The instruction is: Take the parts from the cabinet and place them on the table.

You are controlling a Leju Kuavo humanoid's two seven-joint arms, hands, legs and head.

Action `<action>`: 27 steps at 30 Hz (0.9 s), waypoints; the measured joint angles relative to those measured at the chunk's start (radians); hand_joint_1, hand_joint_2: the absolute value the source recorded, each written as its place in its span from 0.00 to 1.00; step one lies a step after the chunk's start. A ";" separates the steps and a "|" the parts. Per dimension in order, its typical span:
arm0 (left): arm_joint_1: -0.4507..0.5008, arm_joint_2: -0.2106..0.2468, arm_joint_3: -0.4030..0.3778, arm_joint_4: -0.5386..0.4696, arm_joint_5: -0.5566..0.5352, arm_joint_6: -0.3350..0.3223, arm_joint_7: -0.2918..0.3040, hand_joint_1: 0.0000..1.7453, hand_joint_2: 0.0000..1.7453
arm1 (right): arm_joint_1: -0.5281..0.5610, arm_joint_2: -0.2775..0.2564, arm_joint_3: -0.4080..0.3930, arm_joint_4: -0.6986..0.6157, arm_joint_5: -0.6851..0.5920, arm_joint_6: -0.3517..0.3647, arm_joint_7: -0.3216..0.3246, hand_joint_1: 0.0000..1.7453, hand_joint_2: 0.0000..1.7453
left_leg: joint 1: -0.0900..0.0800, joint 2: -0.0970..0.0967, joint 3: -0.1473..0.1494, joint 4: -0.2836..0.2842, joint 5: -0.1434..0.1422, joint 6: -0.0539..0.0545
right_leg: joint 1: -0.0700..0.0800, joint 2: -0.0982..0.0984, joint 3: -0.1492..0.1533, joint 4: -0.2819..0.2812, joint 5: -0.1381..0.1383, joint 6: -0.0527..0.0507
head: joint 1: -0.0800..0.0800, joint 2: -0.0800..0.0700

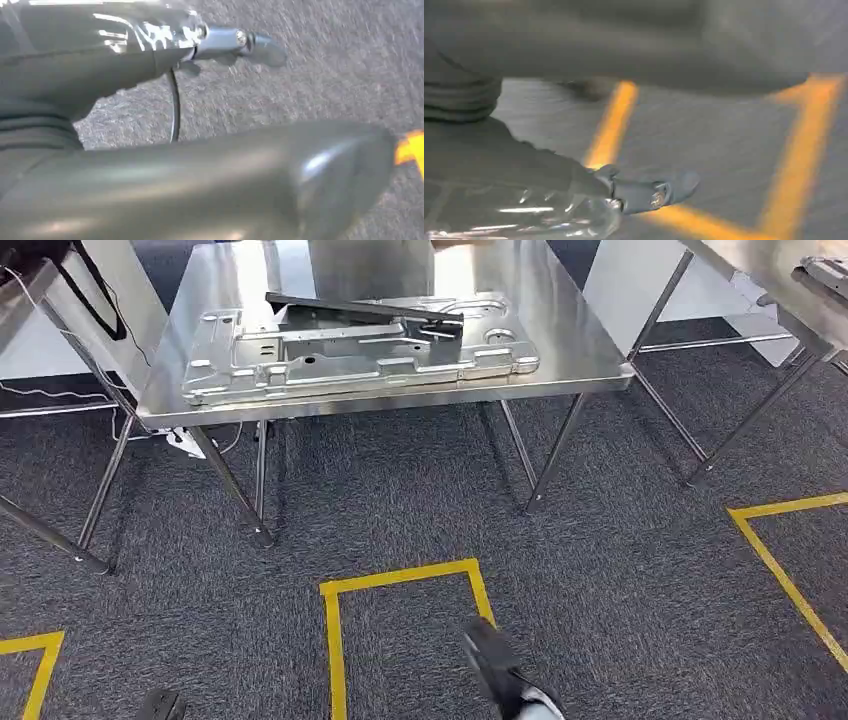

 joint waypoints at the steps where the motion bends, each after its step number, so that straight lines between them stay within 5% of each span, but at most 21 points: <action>1: 0.006 0.001 0.010 -0.001 -0.002 0.005 0.004 0.00 0.00 | 0.018 -0.019 -0.028 0.011 0.010 -0.031 0.047 0.00 0.00 | 0.002 0.002 -0.009 0.015 -0.034 -0.001 | -0.018 -0.007 -0.005 -0.010 0.018 -0.003 | -0.005 0.000; 4: 0.008 0.001 0.020 -0.001 -0.007 0.006 -0.001 0.00 0.00 | 0.050 -0.045 -0.057 0.022 0.033 -0.010 0.105 0.00 0.00 | 0.001 0.001 -0.030 0.176 -0.227 -0.003 | -0.015 -0.004 -0.051 -0.007 0.054 -0.014 | -0.024 0.000; 5: 0.005 0.001 0.025 -0.002 -0.007 0.007 -0.002 0.00 0.00 | 0.055 -0.048 -0.061 0.025 0.039 0.006 0.105 0.00 0.00 | 0.001 0.001 -0.034 0.245 -0.256 -0.005 | -0.014 -0.004 -0.066 -0.006 0.066 -0.015 | -0.025 0.000; 6: 0.004 0.001 0.032 -0.002 -0.007 0.008 0.001 0.00 0.00 | 0.058 -0.049 -0.062 0.026 0.042 0.010 0.105 0.00 0.00 | 0.002 0.001 -0.029 0.293 -0.251 -0.008 | -0.014 -0.005 -0.083 -0.003 0.078 -0.014 | -0.025 0.000; 7: 0.004 0.001 0.036 -0.002 -0.010 0.010 0.006 0.00 0.00 | 0.062 -0.049 -0.065 0.028 0.044 0.012 0.105 0.00 0.00 | 0.005 0.001 -0.009 0.305 -0.213 -0.011 | -0.017 -0.005 -0.103 0.001 0.091 -0.011 | -0.028 0.000; 9: 0.003 0.001 0.037 -0.002 -0.021 0.014 0.013 0.00 0.00 | 0.065 -0.048 -0.068 0.030 0.051 0.006 0.105 0.00 0.00 | 0.013 0.001 0.082 0.208 -0.135 -0.022 | -0.027 -0.005 -0.139 0.018 0.110 0.003 | -0.029 0.000; 10: -0.001 0.000 0.037 -0.003 -0.026 0.015 0.015 0.00 0.00 | 0.065 -0.047 -0.068 0.031 0.055 0.003 0.102 0.00 0.00 | 0.020 0.002 0.145 0.123 -0.134 -0.029 | -0.030 -0.006 -0.158 0.033 0.116 0.010 | -0.029 0.000; 11: -0.008 -0.006 0.037 -0.003 -0.031 0.017 0.018 0.00 0.00 | 0.065 -0.050 -0.069 0.031 0.061 0.000 0.091 0.00 0.00 | 0.027 0.002 0.203 0.028 -0.172 -0.041 | -0.023 -0.006 -0.175 0.051 0.118 0.016 | -0.035 0.000; 12: -0.013 -0.006 0.038 -0.003 -0.035 0.023 0.020 0.00 0.00 | 0.065 -0.047 -0.069 0.031 0.071 0.001 0.068 0.00 0.00 | 0.018 -0.005 0.229 -0.026 -0.211 -0.029 | -0.024 -0.007 -0.187 0.064 0.126 0.019 | -0.035 0.000; 15: -0.009 -0.021 0.041 0.001 -0.056 0.024 0.022 0.00 0.00 | 0.063 -0.034 -0.069 0.032 0.082 0.010 -0.001 0.00 0.00 | 0.015 0.000 0.202 0.000 -0.194 -0.012 | -0.020 -0.005 -0.194 0.062 0.159 0.030 | -0.029 0.000; 16: -0.011 -0.025 0.041 0.003 -0.062 0.025 0.022 0.00 0.00 | 0.060 -0.031 -0.069 0.033 0.084 0.011 -0.014 0.00 0.00 | 0.020 0.008 0.187 0.001 -0.184 0.002 | -0.025 -0.004 -0.202 0.067 0.146 0.034 | -0.030 0.000; 17: -0.012 -0.028 0.041 0.003 -0.074 0.026 0.029 0.00 0.00 | 0.056 -0.022 -0.069 0.033 0.087 0.010 -0.021 0.00 0.00 | 0.018 0.008 0.174 0.002 -0.173 0.013 | -0.026 -0.004 -0.211 0.089 0.095 0.038 | -0.024 0.000; 19: -0.014 -0.030 0.037 0.003 -0.109 0.027 0.068 0.00 0.00 | 0.037 -0.013 -0.068 0.033 0.098 0.001 -0.029 0.00 0.00 | 0.014 0.011 0.143 0.004 -0.147 0.023 | -0.029 -0.004 -0.240 0.230 -0.035 0.041 | -0.011 0.000; 20: -0.014 -0.030 0.034 0.005 -0.116 0.024 0.078 0.00 0.00 | 0.027 -0.012 -0.067 0.033 0.110 -0.003 -0.024 0.00 0.00 | 0.011 0.013 0.127 0.004 -0.136 0.024 | -0.029 -0.004 -0.250 0.300 -0.069 0.042 | -0.009 0.000; 21: -0.014 -0.030 0.033 0.007 -0.121 0.020 0.085 0.00 0.00 | 0.019 -0.011 -0.066 0.033 0.116 -0.007 -0.016 0.00 0.00 | 0.010 0.015 0.111 0.006 -0.125 0.024 | -0.029 -0.004 -0.248 0.350 -0.075 0.041 | -0.006 0.000; 23: -0.014 -0.030 0.032 0.009 -0.129 0.014 0.091 0.00 0.00 | 0.012 -0.009 -0.065 0.033 0.124 -0.011 -0.003 0.00 0.00 | 0.008 0.015 0.081 0.009 -0.105 0.023 | -0.029 -0.004 -0.199 0.334 -0.020 0.040 | -0.001 0.000; 25: -0.013 -0.030 0.031 0.011 -0.142 0.008 0.102 0.00 0.00 | 0.009 -0.009 -0.064 0.033 0.131 -0.018 0.012 0.00 0.00 | 0.007 0.011 0.057 0.009 -0.084 0.019 | -0.028 -0.002 -0.076 0.177 0.035 0.030 | 0.008 0.000; 27: -0.014 -0.030 0.029 0.012 -0.150 0.002 0.122 0.00 0.00 | 0.008 -0.011 -0.063 0.033 0.134 -0.032 0.022 0.00 0.00 | 0.004 0.010 0.045 0.009 -0.067 0.008 | -0.017 0.005 0.025 0.013 -0.004 0.022 | 0.013 0.000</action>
